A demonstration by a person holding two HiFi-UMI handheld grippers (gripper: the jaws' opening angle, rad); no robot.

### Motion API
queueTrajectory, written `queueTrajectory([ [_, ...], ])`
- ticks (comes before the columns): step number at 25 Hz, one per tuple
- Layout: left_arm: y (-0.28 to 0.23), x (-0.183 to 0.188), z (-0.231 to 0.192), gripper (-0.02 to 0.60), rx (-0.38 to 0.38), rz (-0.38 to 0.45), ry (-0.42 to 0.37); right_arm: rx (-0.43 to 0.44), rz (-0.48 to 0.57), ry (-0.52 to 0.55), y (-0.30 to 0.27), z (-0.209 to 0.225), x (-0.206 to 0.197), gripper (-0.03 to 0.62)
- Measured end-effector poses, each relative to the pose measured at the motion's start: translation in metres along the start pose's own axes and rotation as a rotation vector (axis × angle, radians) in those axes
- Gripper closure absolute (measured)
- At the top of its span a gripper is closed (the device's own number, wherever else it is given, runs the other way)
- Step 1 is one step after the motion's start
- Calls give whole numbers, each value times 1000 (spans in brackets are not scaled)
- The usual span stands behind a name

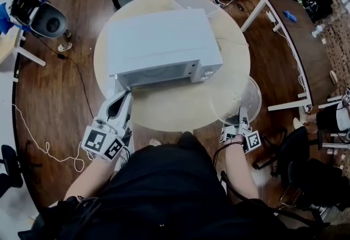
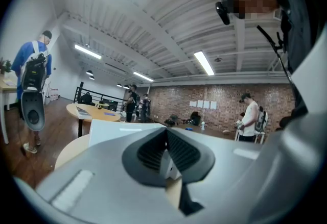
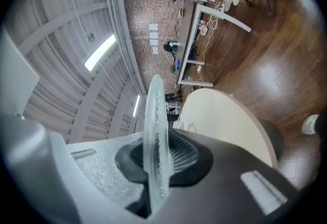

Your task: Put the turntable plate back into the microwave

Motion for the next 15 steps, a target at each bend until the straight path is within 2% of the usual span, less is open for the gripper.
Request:
queueTrajectory([
  [10,21,-10,5,578,-22,-14,-1,-9,-57,23,10,6,-25,568],
  [15,24,-11,10,578,-36,10,-3,-2,-74,30,13,7,-34,568],
])
Point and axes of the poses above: the fingertips, and each gripper's own axes: y backward along the fingers, z to its right, x out of its top, the point moved 8 cm from there along y, backward along the fingers, and after that the axes turned 4 degrees about -x, right-handed, at the moved point
